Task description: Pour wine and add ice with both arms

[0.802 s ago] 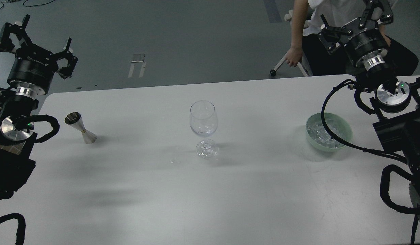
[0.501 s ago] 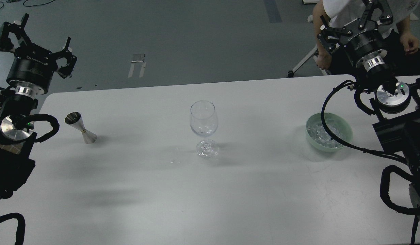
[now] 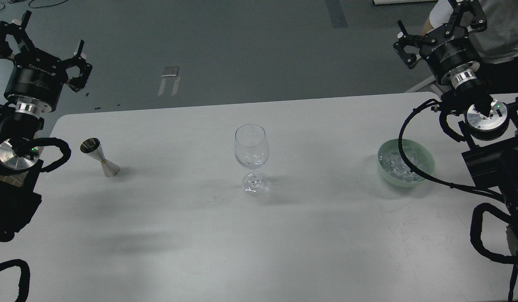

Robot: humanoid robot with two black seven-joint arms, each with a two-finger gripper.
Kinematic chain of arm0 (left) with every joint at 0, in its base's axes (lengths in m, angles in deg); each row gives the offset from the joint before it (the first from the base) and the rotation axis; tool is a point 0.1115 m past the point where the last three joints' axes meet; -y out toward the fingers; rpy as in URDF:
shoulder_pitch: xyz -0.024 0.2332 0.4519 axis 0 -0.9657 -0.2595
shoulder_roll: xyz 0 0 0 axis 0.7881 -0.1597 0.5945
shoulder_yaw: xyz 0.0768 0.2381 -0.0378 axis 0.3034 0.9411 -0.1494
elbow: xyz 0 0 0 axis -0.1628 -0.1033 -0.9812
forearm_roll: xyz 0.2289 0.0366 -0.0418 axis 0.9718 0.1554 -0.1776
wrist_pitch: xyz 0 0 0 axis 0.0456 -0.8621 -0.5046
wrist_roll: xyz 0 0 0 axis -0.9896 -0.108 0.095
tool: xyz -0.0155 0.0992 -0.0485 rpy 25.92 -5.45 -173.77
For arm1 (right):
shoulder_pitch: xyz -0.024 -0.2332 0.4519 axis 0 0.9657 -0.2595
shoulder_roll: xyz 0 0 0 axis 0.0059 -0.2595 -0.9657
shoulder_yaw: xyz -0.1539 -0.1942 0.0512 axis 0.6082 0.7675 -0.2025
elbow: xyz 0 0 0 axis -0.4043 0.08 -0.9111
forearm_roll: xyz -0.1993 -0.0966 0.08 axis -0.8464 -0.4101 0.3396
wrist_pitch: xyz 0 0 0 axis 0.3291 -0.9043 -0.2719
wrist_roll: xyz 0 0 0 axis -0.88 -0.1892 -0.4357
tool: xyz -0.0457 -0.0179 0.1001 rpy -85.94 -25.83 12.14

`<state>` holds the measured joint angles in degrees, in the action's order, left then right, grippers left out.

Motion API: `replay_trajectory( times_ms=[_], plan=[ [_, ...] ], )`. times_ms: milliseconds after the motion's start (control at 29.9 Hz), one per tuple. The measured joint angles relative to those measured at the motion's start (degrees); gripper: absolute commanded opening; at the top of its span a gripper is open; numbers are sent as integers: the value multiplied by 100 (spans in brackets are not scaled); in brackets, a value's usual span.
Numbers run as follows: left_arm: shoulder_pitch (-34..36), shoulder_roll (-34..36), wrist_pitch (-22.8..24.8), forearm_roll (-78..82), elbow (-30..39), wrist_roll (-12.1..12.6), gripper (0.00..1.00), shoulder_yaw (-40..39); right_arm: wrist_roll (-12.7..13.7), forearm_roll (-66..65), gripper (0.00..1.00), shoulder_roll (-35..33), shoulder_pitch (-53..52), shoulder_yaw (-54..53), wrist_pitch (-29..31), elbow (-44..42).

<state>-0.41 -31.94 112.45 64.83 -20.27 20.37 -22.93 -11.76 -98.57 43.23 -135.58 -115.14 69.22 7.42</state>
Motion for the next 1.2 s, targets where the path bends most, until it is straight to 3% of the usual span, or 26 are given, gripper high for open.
replay_trajectory(
  times_ms=[568,1036,1203],
  plan=[
    [-21,-35,1,-34,-179,48,98,20,-25,0,100,130,17,17,15,77],
    [-92,98,0,-36,87,47,98,34,-35,0,100,131,90,15,26,106],
    [-92,172,1,-41,89,164,98,38,-32,1,100,130,115,15,26,107]
  ],
)
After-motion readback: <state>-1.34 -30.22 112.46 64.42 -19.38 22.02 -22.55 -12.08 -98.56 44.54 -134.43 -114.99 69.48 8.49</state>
